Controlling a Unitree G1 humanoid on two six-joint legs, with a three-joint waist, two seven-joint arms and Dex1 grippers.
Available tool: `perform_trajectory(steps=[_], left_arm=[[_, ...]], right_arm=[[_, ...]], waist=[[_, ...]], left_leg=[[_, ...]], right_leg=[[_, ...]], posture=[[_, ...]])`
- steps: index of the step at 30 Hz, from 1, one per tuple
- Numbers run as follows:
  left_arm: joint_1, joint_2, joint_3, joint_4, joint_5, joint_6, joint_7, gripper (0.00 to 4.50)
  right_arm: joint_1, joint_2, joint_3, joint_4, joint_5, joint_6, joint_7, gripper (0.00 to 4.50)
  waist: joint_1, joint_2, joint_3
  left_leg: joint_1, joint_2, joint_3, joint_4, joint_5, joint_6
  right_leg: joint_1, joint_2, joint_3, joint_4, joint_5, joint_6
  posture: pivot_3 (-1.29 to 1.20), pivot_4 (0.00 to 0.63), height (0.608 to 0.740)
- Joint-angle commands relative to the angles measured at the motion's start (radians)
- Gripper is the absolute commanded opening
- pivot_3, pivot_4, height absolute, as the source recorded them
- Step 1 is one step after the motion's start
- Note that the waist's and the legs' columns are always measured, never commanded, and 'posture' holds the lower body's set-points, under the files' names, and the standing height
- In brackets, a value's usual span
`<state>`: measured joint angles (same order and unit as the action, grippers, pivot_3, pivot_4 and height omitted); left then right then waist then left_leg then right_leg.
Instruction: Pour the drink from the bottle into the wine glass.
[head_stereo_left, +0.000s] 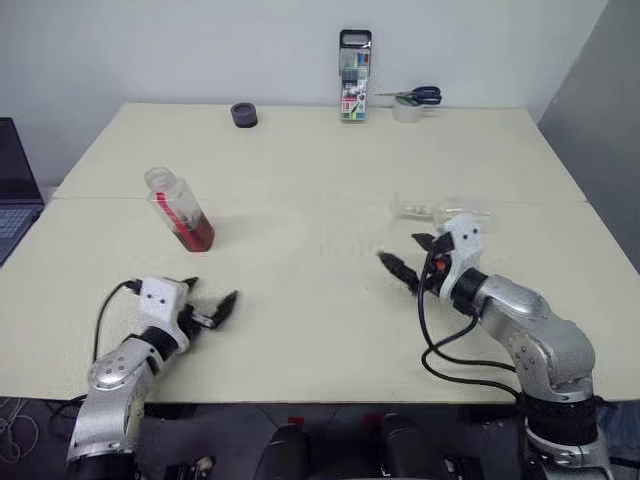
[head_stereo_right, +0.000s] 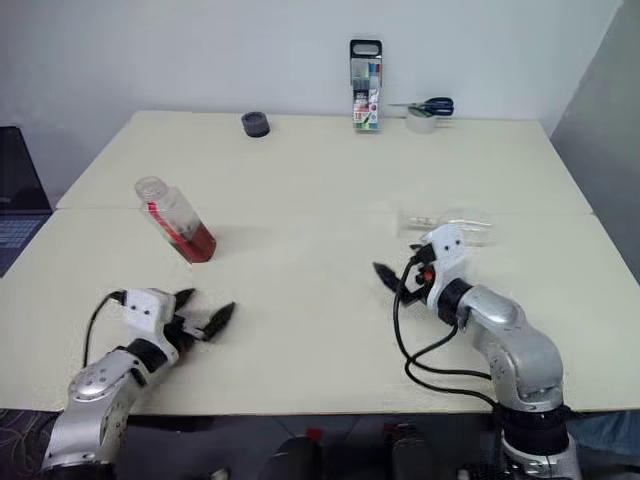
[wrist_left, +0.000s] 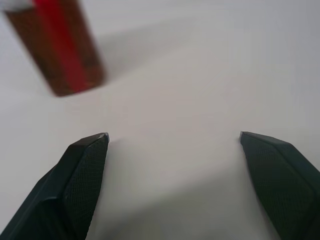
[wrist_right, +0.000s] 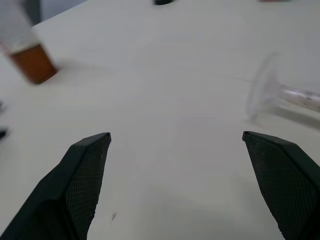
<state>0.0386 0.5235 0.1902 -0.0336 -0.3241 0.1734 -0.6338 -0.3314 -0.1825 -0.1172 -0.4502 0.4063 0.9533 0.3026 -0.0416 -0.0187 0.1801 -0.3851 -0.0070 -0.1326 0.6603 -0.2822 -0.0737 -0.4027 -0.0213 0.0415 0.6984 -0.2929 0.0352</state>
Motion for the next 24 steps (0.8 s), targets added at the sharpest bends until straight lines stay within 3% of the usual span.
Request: perform_trajectory(steps=[1, 6, 9, 15, 24], left_arm=[[-0.092, 0.023, -0.064, -0.1, -0.059, 0.056, -0.095, 4.47], [-0.27, 0.051, -0.113, -0.048, -0.086, 0.091, -0.221, 4.47], [-0.34, 0.077, -0.142, -0.023, -0.103, 0.104, -0.319, 4.47], [-0.414, 0.131, -0.19, -0.037, -0.124, 0.14, -0.472, 4.47], [-0.475, 0.139, -0.203, -0.044, -0.119, 0.186, -0.513, 4.47]], right_arm=[[-0.082, 0.18, -0.153, 0.027, 0.087, 0.125, -0.197, 4.5], [-0.184, 0.39, -0.272, 0.136, 0.112, 0.085, -0.395, 4.5], [-0.246, 0.453, -0.342, 0.236, 0.167, 0.0, -0.487, 4.5], [-0.367, 0.448, -0.417, 0.476, 0.304, -0.214, -0.558, 4.5], [-0.475, 0.405, -0.42, 0.705, 0.462, -0.355, -0.581, 4.5]], waist=[[0.003, 0.0, 0.0], [0.001, 0.001, 0.0], [0.0, 0.001, 0.0], [-0.024, 0.004, 0.001], [-0.045, 0.005, 0.002]], left_leg=[[0.0, 0.0, 0.0, 0.0, 0.0, 0.0], [0.001, 0.001, 0.001, -0.001, 0.0, 0.0], [0.0, -0.001, 0.003, -0.001, 0.0, 0.0], [0.001, 0.001, 0.005, -0.004, 0.0, 0.0], [0.003, 0.001, 0.005, -0.008, 0.0, 0.0]], right_leg=[[0.0, 0.0, 0.0, 0.0, 0.0, 0.0], [-0.001, 0.002, 0.0, 0.001, 0.0, 0.0], [-0.001, 0.001, 0.002, 0.0, 0.0, 0.0], [-0.002, 0.001, 0.003, 0.0, 0.0, 0.0], [-0.003, 0.002, 0.004, 0.0, 0.0, -0.001]], posture=[[0.0, 0.15, 0.74], [0.0, 0.15, 0.74], [0.0, 0.15, 0.74], [0.0, 0.15, 0.74], [0.0, 0.15, 0.74]])
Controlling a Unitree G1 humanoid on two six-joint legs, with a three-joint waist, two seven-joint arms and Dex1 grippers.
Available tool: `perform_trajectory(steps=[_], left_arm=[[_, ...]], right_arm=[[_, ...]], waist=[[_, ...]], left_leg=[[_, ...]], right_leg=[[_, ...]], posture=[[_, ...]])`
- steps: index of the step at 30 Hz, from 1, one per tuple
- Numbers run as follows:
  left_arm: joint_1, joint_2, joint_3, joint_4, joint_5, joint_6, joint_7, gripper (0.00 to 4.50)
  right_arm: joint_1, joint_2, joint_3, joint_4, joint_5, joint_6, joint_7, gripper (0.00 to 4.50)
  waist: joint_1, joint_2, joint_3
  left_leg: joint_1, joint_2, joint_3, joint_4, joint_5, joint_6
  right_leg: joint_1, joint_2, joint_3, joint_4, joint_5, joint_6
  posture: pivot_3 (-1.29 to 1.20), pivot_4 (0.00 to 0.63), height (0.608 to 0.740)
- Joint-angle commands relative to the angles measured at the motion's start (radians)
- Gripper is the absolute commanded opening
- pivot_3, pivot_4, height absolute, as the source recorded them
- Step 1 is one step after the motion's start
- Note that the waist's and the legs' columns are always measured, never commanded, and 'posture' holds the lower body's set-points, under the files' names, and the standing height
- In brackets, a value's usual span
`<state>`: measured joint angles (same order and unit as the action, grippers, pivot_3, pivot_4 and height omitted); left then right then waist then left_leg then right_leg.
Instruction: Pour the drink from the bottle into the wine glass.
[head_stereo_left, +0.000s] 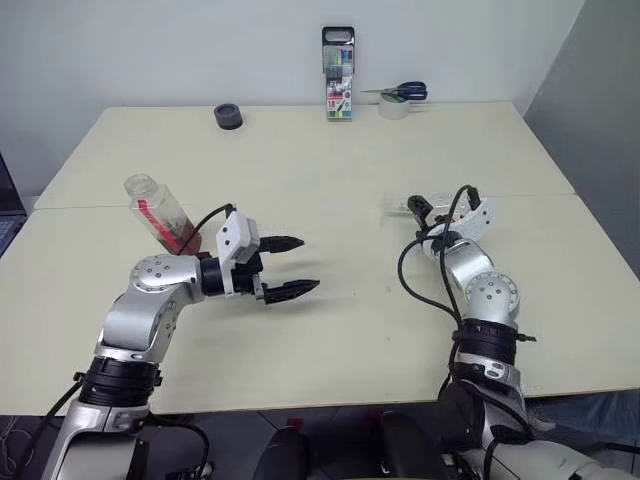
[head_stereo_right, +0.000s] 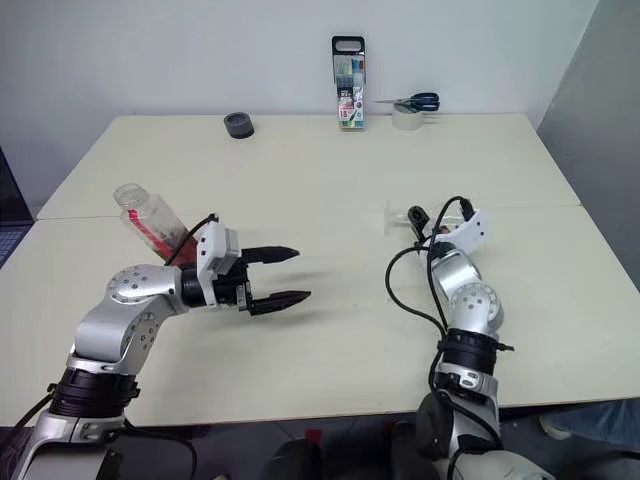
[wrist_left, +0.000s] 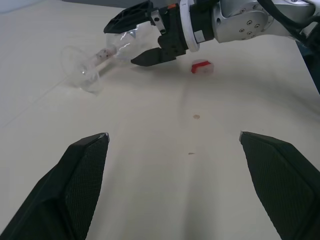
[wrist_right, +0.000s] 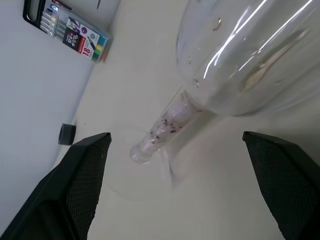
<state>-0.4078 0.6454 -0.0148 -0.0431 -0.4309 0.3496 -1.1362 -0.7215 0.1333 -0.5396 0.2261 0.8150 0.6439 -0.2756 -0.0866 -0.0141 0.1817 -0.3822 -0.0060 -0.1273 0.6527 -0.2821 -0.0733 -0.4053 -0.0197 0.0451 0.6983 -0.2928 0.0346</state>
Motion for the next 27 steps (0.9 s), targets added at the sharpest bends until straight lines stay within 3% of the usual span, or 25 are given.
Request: perform_trajectory(steps=[1, 16, 19, 23, 27], left_arm=[[-0.033, 0.016, 0.003, -0.032, -0.01, 0.012, -0.011, 4.47], [-0.028, 0.02, 0.006, -0.03, 0.007, -0.001, -0.021, 4.47], [-0.025, 0.022, 0.008, -0.017, 0.012, -0.013, -0.023, 4.5], [-0.017, 0.026, 0.013, 0.007, 0.021, -0.037, -0.028, 4.5], [-0.01, 0.025, 0.012, 0.017, 0.024, -0.052, -0.03, 4.5]], right_arm=[[-0.094, 0.082, 0.004, 0.057, 0.058, -0.062, 0.001, 4.5], [-0.281, -0.005, -0.041, 0.512, 0.047, -0.349, 0.159, 4.5], [-0.307, -0.018, -0.054, 0.577, 0.036, -0.407, 0.187, 3.93], [-0.318, -0.023, -0.064, 0.609, 0.032, -0.439, 0.208, 2.5], [-0.305, -0.012, -0.08, 0.614, 0.04, -0.456, 0.213, 2.27]], waist=[[0.0, 0.0, 0.0], [-0.003, 0.0, 0.0], [-0.003, 0.0, 0.0], [-0.003, 0.0, 0.0], [-0.002, 0.0, 0.0]], left_leg=[[0.0, 0.0, 0.0, 0.0, 0.0, 0.0], [0.002, 0.0, 0.001, -0.004, 0.0, 0.0], [0.002, 0.0, 0.001, -0.005, 0.001, 0.0], [0.002, 0.0, 0.001, -0.005, 0.001, 0.0], [0.002, 0.0, 0.001, -0.005, 0.001, 0.0]], right_leg=[[0.0, 0.0, 0.0, 0.0, 0.0, 0.0], [-0.001, 0.0, 0.001, -0.001, 0.0, 0.0], [-0.001, 0.0, 0.001, -0.001, 0.0, 0.0], [-0.001, -0.001, 0.001, -0.001, 0.0, 0.0], [-0.001, -0.001, 0.001, -0.001, 0.0, 0.0]], posture=[[0.0, 0.15, 0.74], [0.0, 0.15, 0.74], [0.0, 0.15, 0.74], [0.0, 0.15, 0.74], [0.0, 0.15, 0.74]])
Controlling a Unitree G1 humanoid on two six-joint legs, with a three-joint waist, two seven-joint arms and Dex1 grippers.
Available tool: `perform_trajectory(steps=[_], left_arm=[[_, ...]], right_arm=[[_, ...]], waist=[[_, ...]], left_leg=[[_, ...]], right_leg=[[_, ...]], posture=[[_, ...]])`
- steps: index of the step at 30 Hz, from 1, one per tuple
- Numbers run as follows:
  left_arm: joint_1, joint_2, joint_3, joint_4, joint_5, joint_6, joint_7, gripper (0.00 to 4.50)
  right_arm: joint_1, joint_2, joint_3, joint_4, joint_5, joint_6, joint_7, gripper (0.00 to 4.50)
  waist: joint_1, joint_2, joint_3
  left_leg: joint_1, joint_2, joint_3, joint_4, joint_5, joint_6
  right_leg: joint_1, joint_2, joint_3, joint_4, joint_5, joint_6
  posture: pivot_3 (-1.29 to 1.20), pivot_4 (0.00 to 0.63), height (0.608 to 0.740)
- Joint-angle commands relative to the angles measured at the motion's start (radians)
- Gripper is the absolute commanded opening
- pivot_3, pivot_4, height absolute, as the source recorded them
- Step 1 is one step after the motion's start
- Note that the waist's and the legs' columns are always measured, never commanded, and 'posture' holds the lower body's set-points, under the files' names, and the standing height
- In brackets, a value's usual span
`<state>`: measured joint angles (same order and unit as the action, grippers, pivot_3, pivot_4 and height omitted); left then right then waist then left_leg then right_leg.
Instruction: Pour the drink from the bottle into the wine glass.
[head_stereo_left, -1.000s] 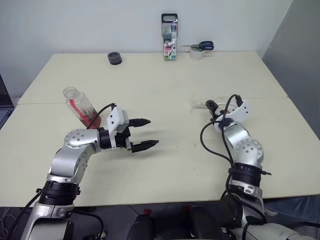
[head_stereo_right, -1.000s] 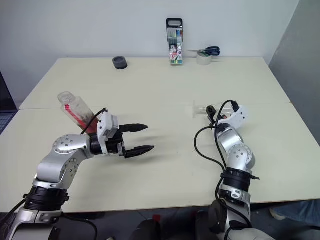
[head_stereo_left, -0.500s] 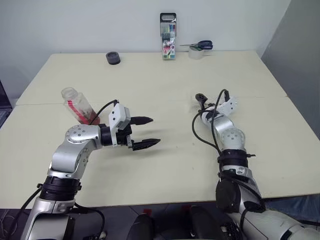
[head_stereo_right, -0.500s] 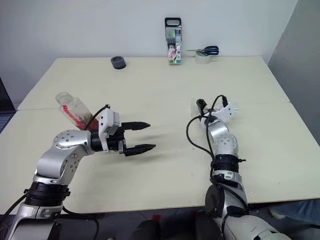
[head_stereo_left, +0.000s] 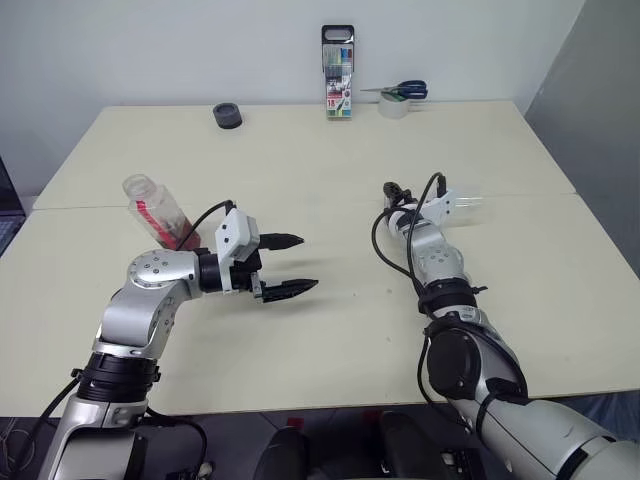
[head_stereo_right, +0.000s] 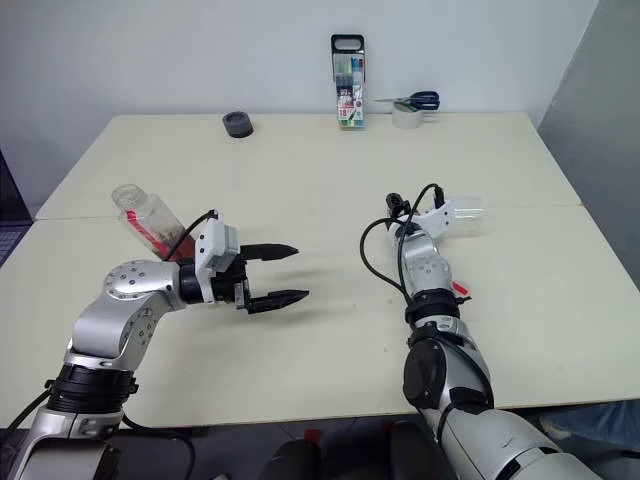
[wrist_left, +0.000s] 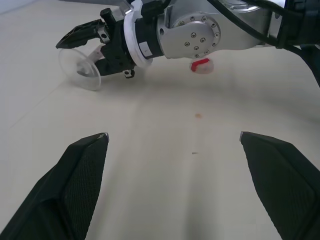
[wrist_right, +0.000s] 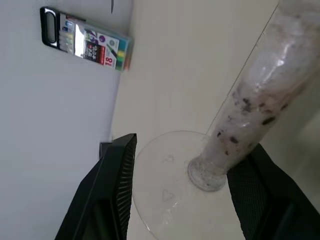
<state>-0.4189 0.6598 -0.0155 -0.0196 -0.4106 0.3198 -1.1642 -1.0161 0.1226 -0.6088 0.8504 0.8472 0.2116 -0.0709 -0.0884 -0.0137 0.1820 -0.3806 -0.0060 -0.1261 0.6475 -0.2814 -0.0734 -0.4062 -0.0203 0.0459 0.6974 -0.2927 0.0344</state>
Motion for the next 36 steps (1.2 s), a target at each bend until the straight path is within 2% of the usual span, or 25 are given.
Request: perform_trajectory(steps=[1, 9, 15, 16, 25, 28, 36], left_arm=[[0.0, 0.009, 0.011, -0.009, 0.003, -0.02, -0.001, 4.5], [-0.015, 0.007, 0.003, -0.025, 0.003, 0.0, 0.008, 4.5], [-0.016, 0.006, 0.001, -0.012, 0.007, -0.008, 0.006, 4.5], [-0.015, 0.005, -0.001, -0.01, 0.008, -0.01, 0.005, 4.5], [-0.012, -0.004, -0.008, -0.002, 0.015, -0.024, 0.003, 4.5], [-0.012, -0.005, -0.007, 0.0, 0.016, -0.027, 0.003, 4.5], [-0.013, -0.007, -0.007, -0.006, 0.015, -0.025, 0.013, 4.5]], right_arm=[[-0.007, 0.002, -0.009, -0.011, 0.007, -0.018, 0.006, 2.27], [0.041, 0.029, 0.012, -0.088, 0.012, 0.04, 0.007, 2.27], [0.081, 0.043, 0.018, -0.165, 0.027, 0.073, 0.006, 4.35], [0.082, 0.046, 0.016, -0.173, 0.033, 0.073, 0.007, 4.47], [0.056, 0.049, -0.032, -0.14, 0.076, 0.007, -0.04, 4.47], [0.05, 0.052, -0.04, -0.133, 0.089, -0.005, -0.048, 3.87], [0.061, 0.048, -0.032, -0.148, 0.116, 0.012, -0.058, 0.91]], waist=[[0.0, 0.0, 0.0], [0.0, 0.0, 0.0], [0.0, 0.0, 0.0], [0.0, 0.0, 0.0], [0.0, 0.0, 0.0], [0.0, 0.0, 0.0], [0.0, 0.0, 0.0]], left_leg=[[0.0, 0.0, 0.0, 0.0, 0.0, 0.0], [0.0, 0.0, 0.0, 0.0, 0.0, 0.0], [0.0, 0.0, 0.0, 0.0, 0.0, 0.0], [0.0, 0.0, 0.0, 0.0, 0.0, 0.0], [0.0, 0.0, 0.0, 0.0, 0.0, 0.0], [0.0, 0.0, 0.0, -0.001, 0.0, 0.0], [0.0, 0.0, 0.0, -0.001, 0.0, 0.0]], right_leg=[[0.0, 0.0, 0.0, 0.0, 0.0, 0.0], [0.0, 0.0, 0.0, 0.0, 0.0, 0.0], [0.0, 0.0, 0.0, 0.0, 0.0, 0.0], [0.0, 0.0, 0.0, 0.0, 0.0, 0.0], [0.0, 0.0, 0.0, 0.0, 0.0, 0.0], [0.0, 0.0, 0.0, 0.0, 0.0, 0.0], [0.0, 0.0, 0.0, 0.0, 0.0, 0.0]], posture=[[0.0, 0.15, 0.74], [0.0, 0.15, 0.74], [0.0, 0.15, 0.74], [0.0, 0.15, 0.74], [0.0, 0.15, 0.74], [0.0, 0.15, 0.74], [0.0, 0.15, 0.74]])
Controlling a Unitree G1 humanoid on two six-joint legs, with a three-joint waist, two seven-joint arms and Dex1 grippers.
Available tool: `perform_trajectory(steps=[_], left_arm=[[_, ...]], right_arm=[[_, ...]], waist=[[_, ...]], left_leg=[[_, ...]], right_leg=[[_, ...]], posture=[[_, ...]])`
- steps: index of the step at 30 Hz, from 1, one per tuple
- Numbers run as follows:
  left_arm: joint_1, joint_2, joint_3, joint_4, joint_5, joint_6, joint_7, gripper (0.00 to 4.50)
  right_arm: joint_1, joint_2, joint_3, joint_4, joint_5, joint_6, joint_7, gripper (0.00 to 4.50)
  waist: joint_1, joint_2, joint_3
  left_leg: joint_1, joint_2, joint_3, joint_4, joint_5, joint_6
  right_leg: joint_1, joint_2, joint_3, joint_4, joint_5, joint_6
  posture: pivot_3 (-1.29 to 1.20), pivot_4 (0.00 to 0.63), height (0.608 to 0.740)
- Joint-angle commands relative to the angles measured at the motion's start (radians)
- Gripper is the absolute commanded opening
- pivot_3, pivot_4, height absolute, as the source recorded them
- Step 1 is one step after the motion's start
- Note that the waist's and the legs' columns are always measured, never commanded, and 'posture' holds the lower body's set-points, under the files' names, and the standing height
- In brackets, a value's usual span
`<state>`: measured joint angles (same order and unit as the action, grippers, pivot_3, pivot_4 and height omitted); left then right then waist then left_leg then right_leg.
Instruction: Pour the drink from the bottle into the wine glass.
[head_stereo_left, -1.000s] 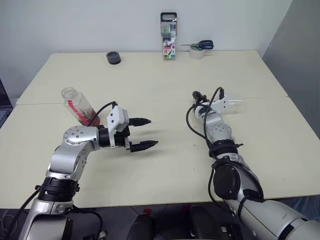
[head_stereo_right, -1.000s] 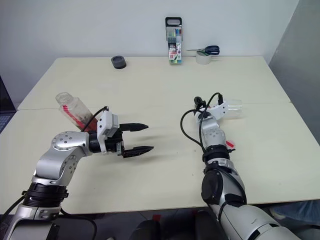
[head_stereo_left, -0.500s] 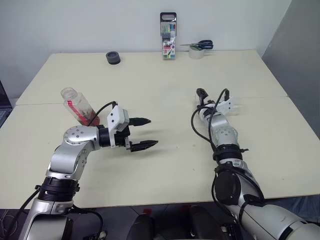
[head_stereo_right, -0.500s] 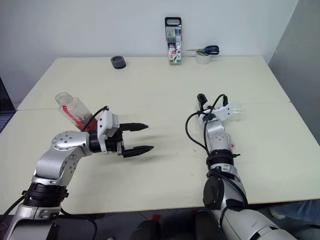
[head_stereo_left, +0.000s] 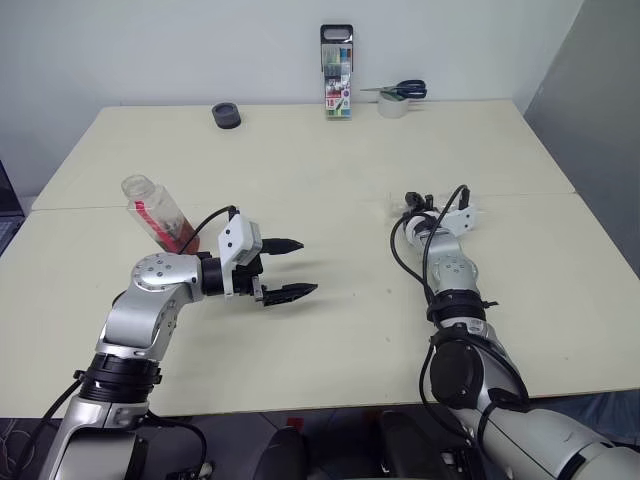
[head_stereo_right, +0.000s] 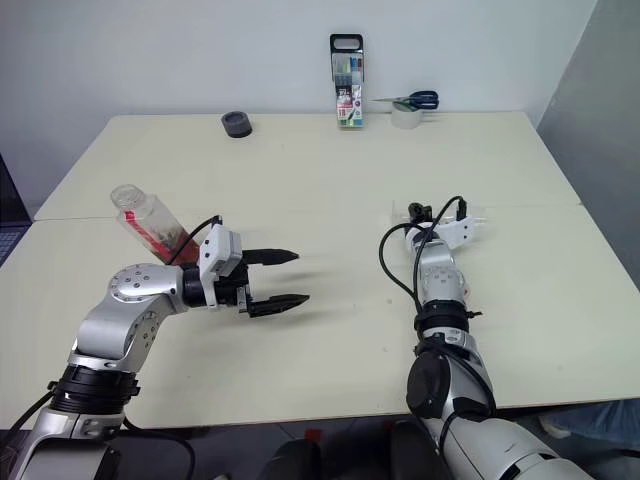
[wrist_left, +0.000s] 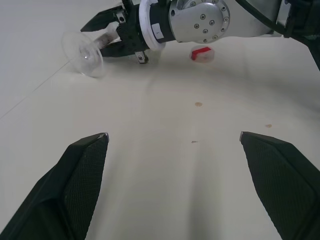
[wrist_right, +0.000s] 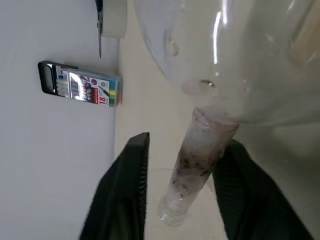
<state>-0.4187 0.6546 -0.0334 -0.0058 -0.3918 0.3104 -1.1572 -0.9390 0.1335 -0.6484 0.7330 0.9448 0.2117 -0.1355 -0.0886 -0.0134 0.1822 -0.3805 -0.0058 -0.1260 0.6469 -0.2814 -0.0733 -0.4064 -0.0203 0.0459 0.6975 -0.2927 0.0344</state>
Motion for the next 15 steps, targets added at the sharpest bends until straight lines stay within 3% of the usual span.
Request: perform_trajectory(steps=[1, 3, 5, 11, 15], left_arm=[[-0.014, -0.003, 0.011, -0.02, -0.003, -0.015, 0.007, 4.5], [-0.015, -0.004, 0.011, -0.022, -0.004, -0.014, 0.01, 4.5], [-0.013, -0.003, 0.011, -0.025, -0.005, -0.013, 0.013, 4.5], [0.009, 0.001, 0.022, -0.036, -0.009, -0.004, 0.031, 4.5], [0.043, 0.002, 0.039, -0.05, -0.019, 0.008, 0.055, 4.5]], right_arm=[[-0.012, 0.035, 0.014, -0.035, 0.017, 0.021, 0.007, 0.57], [0.002, 0.031, 0.042, -0.06, -0.003, 0.045, 0.005, 0.18], [0.037, 0.018, 0.117, -0.116, -0.077, 0.079, -0.004, 0.18], [0.245, -0.174, 0.664, -0.331, -0.634, 0.003, 0.172, 0.18], [0.359, -0.232, 0.795, -0.303, -0.814, -0.083, 0.194, 0.18]], waist=[[0.0, 0.001, 0.001], [0.0, 0.001, 0.0], [0.0, 0.001, 0.001], [0.0, 0.001, 0.001], [0.001, 0.0, 0.0]], left_leg=[[0.0, 0.0, 0.0, 0.0, 0.0, 0.0], [0.0, 0.0, 0.0, 0.0, 0.0, 0.0], [0.0, 0.0, 0.0, 0.0, 0.0, 0.0], [-0.001, -0.001, 0.0, 0.0, 0.0, 0.0], [0.0, 0.0, 0.0, 0.0, 0.0, 0.0]], right_leg=[[0.0, 0.0, 0.0, 0.0, 0.0, 0.0], [0.0, 0.0, 0.0, 0.0, 0.0, 0.0], [0.0, 0.0, 0.0, 0.0, 0.0, 0.0], [-0.001, 0.0, 0.0, 0.0, 0.0, 0.0], [0.0, 0.0, 0.0, -0.001, 0.0, 0.0]], posture=[[0.0, 0.15, 0.74], [0.0, 0.15, 0.74], [0.0, 0.15, 0.74], [0.0, 0.15, 0.74], [0.0, 0.15, 0.74]])
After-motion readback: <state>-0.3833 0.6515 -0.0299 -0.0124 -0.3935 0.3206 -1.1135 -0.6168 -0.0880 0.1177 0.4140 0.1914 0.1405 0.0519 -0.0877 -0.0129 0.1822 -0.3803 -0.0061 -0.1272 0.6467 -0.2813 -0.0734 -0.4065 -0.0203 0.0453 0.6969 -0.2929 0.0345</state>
